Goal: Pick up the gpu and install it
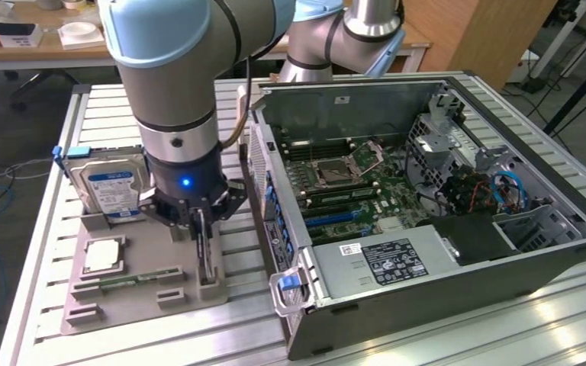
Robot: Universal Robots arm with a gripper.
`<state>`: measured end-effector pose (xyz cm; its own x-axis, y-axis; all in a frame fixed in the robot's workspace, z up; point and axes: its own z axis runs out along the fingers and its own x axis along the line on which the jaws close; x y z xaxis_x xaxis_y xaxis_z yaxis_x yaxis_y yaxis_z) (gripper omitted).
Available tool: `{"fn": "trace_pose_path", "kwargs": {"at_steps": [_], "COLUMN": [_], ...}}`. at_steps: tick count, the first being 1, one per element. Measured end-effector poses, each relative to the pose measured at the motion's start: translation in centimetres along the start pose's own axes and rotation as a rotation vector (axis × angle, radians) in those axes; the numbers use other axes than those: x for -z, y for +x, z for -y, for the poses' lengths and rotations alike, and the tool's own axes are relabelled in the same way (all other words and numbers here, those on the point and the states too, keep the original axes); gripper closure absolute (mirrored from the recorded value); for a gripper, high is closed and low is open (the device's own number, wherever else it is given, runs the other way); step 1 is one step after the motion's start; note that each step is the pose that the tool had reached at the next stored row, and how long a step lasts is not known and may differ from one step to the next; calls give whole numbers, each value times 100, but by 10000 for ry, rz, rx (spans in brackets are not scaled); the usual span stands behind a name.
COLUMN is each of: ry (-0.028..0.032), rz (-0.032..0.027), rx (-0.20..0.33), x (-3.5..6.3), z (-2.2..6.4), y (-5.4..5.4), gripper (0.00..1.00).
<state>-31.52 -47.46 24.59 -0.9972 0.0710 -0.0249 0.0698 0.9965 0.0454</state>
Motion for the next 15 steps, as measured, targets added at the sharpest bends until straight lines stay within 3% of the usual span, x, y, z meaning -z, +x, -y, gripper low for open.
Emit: {"fn": "trace_pose_path", "kwargs": {"at_steps": [4,15], "ry": [2,3], "rz": [-1,-15], "rx": [0,-1], "x": [33,253], "z": [-2,-12], "y": [-1,-6], "gripper": [74,74]}}
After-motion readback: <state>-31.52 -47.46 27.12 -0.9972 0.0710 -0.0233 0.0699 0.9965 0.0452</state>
